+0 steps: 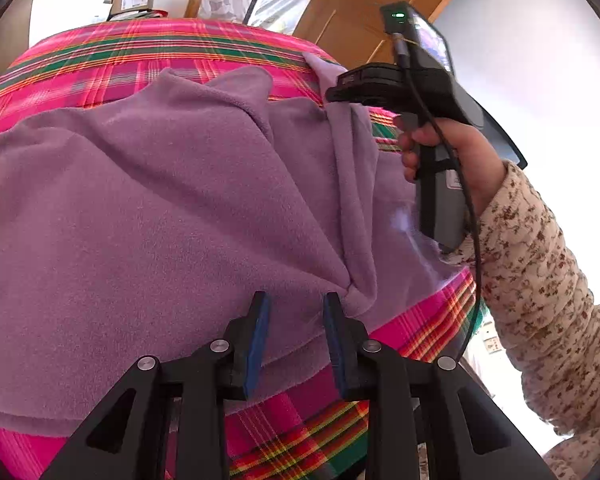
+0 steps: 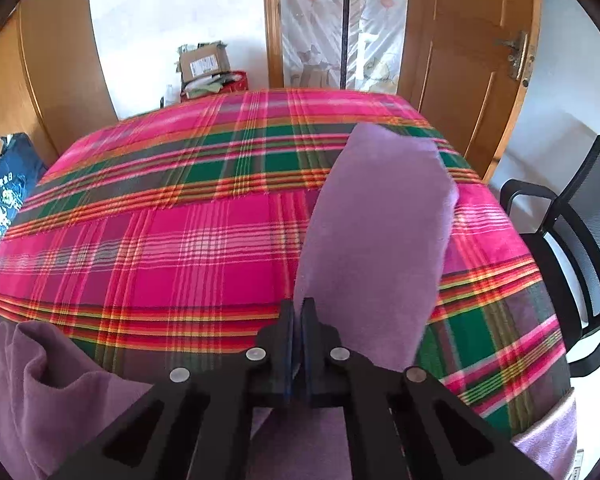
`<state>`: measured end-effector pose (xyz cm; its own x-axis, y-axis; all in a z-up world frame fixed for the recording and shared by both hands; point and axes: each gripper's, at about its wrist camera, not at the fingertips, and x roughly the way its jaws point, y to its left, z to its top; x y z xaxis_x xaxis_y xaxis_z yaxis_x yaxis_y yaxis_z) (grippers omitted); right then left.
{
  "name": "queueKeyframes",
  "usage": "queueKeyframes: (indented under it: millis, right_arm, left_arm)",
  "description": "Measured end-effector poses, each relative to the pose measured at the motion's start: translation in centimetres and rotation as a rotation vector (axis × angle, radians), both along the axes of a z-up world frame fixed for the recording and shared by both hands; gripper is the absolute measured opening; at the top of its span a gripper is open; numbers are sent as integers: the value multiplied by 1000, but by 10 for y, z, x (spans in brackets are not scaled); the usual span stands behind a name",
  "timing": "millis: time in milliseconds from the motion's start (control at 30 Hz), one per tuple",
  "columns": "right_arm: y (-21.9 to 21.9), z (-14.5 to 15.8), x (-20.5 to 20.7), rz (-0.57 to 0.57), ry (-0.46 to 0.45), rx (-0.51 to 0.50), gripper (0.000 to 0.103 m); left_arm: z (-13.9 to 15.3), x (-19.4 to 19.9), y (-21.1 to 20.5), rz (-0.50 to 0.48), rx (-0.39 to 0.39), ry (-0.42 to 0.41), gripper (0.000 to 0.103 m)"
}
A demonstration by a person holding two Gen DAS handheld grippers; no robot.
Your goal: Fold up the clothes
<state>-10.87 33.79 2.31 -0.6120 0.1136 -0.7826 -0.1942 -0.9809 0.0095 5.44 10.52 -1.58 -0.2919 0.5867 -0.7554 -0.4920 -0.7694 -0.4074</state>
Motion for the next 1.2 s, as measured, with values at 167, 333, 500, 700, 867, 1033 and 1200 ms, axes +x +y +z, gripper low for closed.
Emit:
queueKeyframes:
  millis: [167,333,500,700,867,1033,1200]
  right_arm:
    - [18,16,22,-35,60,-24,3]
    - [42,24,47,-80,94,-83,3]
    - [61,25,69,-123,124,-125,3]
    - [77,27,89,-158,158,-161,3]
    - [85,34,111,-183,211,-180,3]
    - [85,49,135,-191,275,-171,3]
    - [84,63,162,-216,331,-154,3]
  left_arm:
    - [1,4,-5,1,-9,5,29]
    - [-3,-4,-2,7,0,-8,29]
    - [-3,-4,-5,10,-9,-6,29]
    - [-5,-8,-3,19,-21,0,29]
    - [-5,-6,-6,25,-13,-5,29]
    - [-5,-6,-5,26,-26,6,29]
    - [-2,-5,-4,22,-43,23,29]
